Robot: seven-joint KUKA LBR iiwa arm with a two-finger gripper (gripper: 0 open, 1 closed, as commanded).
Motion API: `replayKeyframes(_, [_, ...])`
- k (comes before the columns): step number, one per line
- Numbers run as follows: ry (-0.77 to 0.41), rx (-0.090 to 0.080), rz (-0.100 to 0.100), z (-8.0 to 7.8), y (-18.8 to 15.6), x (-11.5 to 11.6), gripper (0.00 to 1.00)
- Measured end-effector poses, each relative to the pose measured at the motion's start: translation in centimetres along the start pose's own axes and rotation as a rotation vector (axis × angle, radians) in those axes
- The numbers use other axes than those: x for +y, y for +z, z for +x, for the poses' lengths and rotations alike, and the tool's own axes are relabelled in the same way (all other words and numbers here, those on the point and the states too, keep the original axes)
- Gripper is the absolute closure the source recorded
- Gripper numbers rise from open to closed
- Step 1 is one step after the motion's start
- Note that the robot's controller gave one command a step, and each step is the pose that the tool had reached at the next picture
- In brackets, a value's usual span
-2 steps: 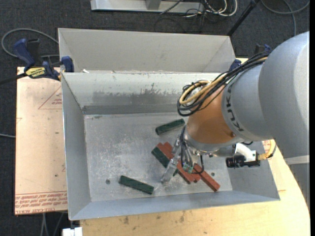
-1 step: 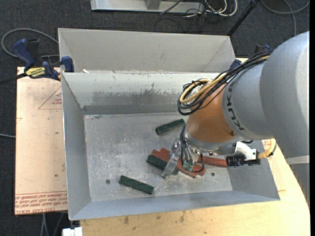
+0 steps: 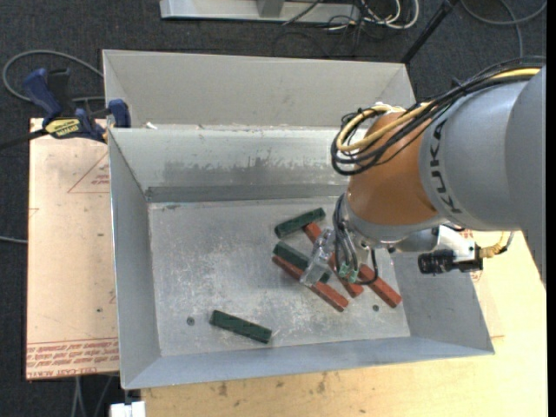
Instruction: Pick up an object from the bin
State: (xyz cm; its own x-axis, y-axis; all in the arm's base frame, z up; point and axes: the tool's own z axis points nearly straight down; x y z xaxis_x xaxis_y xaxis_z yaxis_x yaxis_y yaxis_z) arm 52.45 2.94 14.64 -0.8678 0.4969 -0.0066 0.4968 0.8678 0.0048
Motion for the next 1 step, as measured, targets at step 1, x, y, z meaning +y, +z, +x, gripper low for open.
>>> replayKeyframes(1, [-0.003, 0.001, 0.001, -0.16, -4.99, 0.14, 1.00])
